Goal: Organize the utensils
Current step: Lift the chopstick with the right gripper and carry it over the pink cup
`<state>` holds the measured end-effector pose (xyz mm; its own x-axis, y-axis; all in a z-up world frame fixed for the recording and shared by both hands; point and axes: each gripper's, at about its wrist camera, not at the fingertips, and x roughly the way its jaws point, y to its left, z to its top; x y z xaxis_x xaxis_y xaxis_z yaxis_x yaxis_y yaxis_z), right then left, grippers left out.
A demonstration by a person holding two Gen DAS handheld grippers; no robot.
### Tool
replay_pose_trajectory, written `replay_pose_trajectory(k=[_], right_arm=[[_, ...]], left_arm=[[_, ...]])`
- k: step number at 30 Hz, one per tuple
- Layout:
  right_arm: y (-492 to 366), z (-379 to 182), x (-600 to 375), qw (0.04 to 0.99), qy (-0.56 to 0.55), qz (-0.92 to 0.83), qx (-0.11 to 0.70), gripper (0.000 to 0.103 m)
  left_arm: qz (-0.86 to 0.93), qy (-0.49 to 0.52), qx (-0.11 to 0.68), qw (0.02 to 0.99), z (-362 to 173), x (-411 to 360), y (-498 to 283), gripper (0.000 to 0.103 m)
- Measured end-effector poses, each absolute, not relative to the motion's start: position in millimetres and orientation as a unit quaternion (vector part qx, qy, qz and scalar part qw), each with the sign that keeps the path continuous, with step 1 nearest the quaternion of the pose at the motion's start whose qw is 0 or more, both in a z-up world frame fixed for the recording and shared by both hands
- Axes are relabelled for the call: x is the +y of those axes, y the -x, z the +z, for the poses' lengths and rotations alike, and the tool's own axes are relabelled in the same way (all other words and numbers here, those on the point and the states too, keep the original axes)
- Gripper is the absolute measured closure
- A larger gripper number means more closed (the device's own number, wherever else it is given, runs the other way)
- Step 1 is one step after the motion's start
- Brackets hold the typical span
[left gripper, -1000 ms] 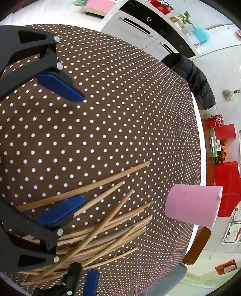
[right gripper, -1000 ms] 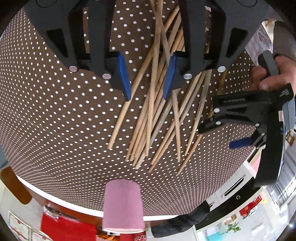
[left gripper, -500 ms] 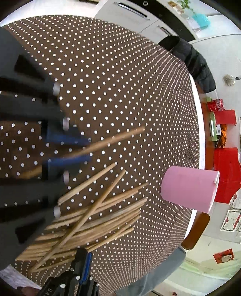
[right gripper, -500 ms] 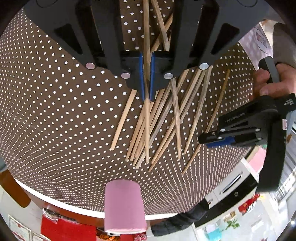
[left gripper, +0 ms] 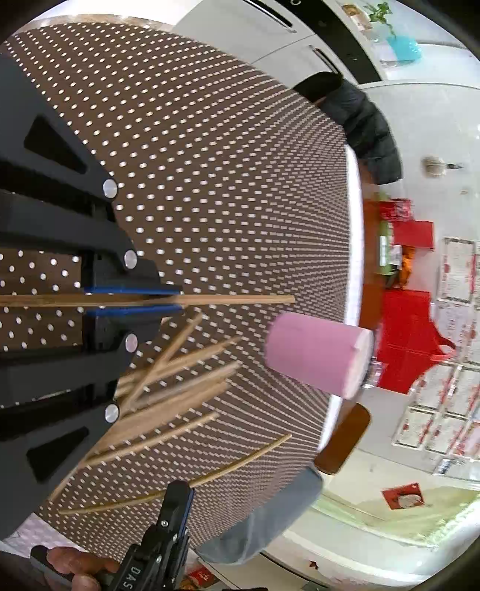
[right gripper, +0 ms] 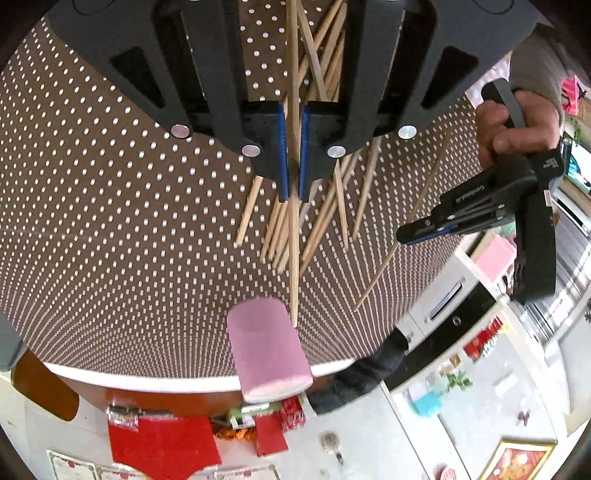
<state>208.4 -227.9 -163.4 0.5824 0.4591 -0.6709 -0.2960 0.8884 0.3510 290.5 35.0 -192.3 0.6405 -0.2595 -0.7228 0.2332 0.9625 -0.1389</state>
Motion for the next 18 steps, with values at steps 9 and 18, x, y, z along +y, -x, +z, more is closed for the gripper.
replay_pose_trajectory(k=[9,18], right_arm=[[-242.6,-92.6,-247.0,0.927,-0.133,0.208,0.282,0.097],[-331.0,-22.6,-234.7,0.961,-0.138,0.189,0.148,0.097]], left_arm=[[-0.168,0.046,0.268,0.947,-107.3,22.5,-292.5,0.097],[-0.260,0.096,0.059,0.959,-24.1,-14.4,-347.1,0.097]])
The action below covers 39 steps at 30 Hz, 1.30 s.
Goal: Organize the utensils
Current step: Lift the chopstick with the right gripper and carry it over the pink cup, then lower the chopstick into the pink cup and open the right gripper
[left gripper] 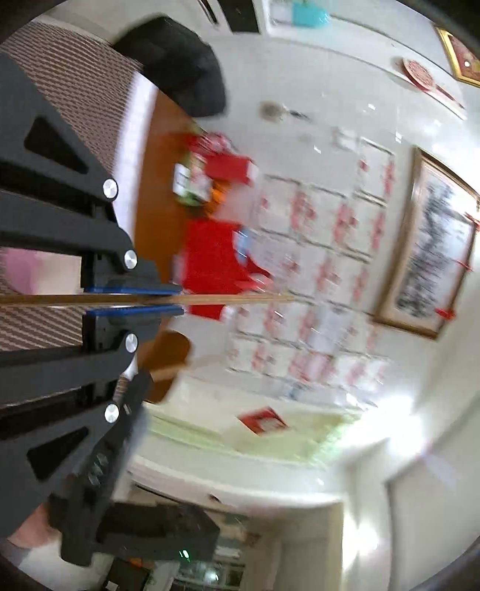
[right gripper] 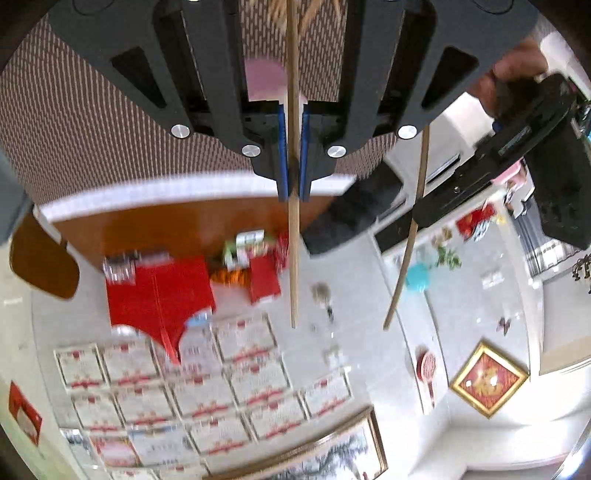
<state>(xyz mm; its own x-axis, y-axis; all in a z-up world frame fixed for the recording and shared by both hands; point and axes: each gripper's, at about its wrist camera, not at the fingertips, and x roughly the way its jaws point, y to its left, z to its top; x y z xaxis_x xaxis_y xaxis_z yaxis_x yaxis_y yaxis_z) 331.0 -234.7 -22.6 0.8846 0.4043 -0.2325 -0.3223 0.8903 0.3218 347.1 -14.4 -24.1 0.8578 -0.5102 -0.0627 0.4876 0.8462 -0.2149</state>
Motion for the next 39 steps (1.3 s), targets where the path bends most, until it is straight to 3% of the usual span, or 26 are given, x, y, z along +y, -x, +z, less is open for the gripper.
replay_pose_trajectory(k=[10,26,27,28,29,30,31,39], right_arm=[[-407.2,-36.5,-227.3,0.963,-0.163,0.170,0.131,0.097],[-424.0,-83.9,-228.7,0.958,-0.146,0.168,0.180,0.096],[-423.4,-84.9,-229.5,0.957,-0.146,0.168,0.187,0.096],[-421.6,-85.1,-230.3,0.956,-0.144,0.167,0.191,0.094],[-418.4,-84.7,-231.9,0.957,-0.144,0.164,0.193,0.075],[-415.3,-84.1,-233.6,0.957,-0.147,0.162,0.191,0.053],[-410.0,-82.7,-236.9,0.958,-0.155,0.159,0.181,0.009],[-385.6,-63.0,-256.5,0.958,-0.180,0.138,0.178,0.005]], left_arm=[[-0.279,0.152,0.034,0.948,-50.4,-36.1,-431.6,0.097],[-0.247,0.119,0.079,0.959,-128.1,-46.6,-461.9,0.097],[-0.249,0.116,0.086,0.958,-130.3,-46.2,-460.9,0.096],[-0.249,0.110,0.093,0.958,-131.8,-45.7,-458.3,0.088],[-0.247,0.107,0.095,0.958,-132.5,-44.8,-455.1,0.078],[-0.242,0.103,0.093,0.960,-131.9,-41.8,-449.3,0.056],[-0.236,0.102,0.091,0.962,-130.9,-39.6,-444.9,0.040],[-0.182,0.073,0.082,0.977,-95.7,-14.5,-399.4,0.018]])
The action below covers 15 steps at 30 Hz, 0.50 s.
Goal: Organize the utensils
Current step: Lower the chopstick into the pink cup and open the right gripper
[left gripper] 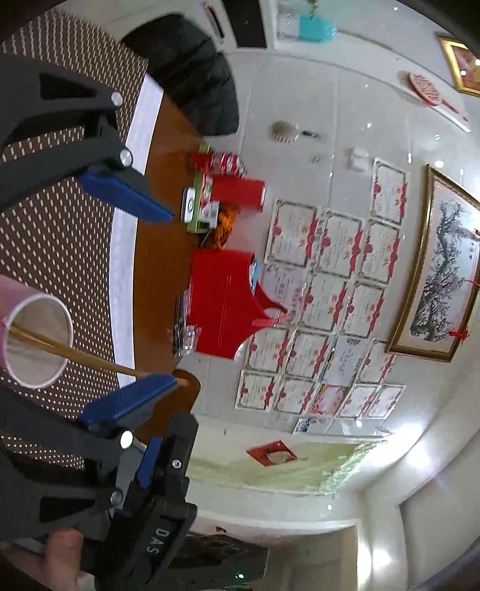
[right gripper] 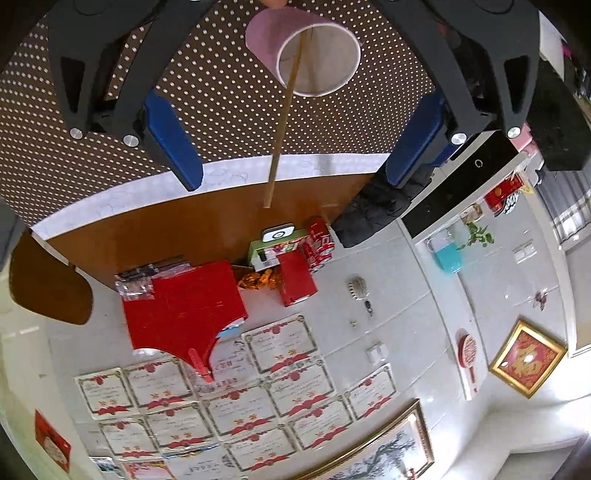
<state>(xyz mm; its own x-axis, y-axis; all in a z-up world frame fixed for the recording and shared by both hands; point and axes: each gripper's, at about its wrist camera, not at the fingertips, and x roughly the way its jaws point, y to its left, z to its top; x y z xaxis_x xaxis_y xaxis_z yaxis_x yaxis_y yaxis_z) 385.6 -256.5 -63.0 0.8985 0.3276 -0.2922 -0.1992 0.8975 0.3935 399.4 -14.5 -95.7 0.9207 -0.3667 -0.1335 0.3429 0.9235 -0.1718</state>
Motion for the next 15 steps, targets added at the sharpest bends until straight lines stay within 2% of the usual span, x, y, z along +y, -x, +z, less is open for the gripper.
replay_pose_trajectory(k=[5,15], right_arm=[[-361.5,-49.3,-260.3,0.959,-0.177,0.122,0.185,0.006],[-283.7,-26.4,-262.5,0.963,-0.153,0.107,0.194,0.006]], left_arm=[[-0.130,0.049,0.111,0.984,-69.9,-9.2,-373.3,0.011],[-0.047,0.009,0.165,0.985,-31.4,-3.2,-301.6,0.011]])
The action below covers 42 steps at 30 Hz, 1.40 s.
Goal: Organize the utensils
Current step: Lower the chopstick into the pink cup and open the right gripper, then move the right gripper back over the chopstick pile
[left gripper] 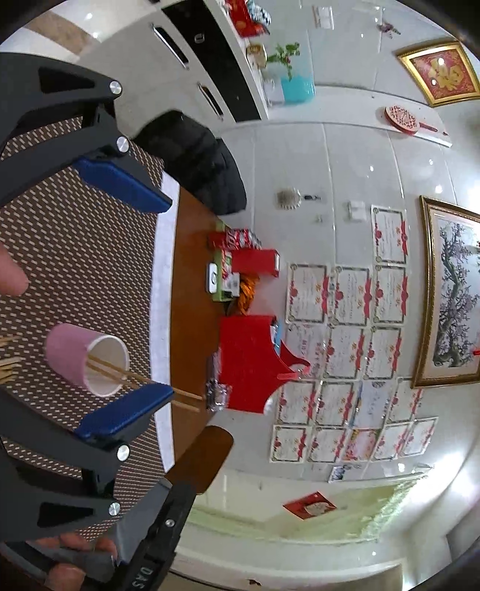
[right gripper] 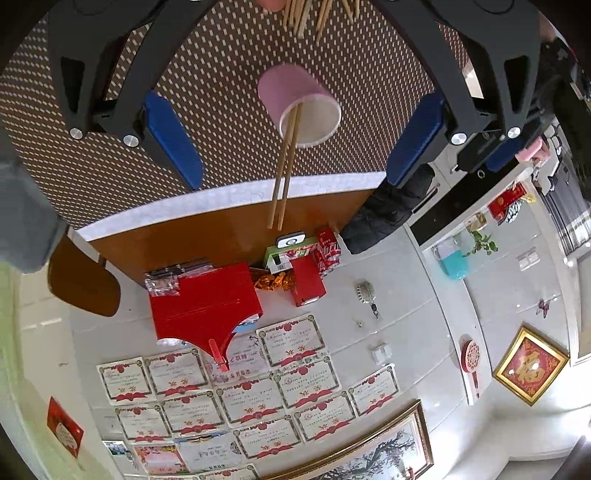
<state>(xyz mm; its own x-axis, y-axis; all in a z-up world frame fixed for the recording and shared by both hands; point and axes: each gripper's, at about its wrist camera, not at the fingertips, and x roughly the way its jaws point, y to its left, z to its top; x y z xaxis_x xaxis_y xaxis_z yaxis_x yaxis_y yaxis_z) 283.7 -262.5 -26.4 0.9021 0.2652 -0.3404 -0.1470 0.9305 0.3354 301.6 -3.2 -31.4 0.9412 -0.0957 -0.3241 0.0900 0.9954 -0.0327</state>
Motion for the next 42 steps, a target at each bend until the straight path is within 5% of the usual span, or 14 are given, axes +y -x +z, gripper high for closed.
replay_pose_trajectory(k=[20,42], right_arm=[[-167.8,-24.6,-255.3,0.966,-0.108,0.090,0.218,0.006],[-159.9,-64.5,-235.1,0.958,-0.064,0.078,0.270,0.006]], left_arm=[[-0.004,-0.019,0.207,0.978,-18.5,1.0,-198.7,0.011],[0.012,-0.023,0.279,0.960,-72.5,11.8,-186.6,0.011]])
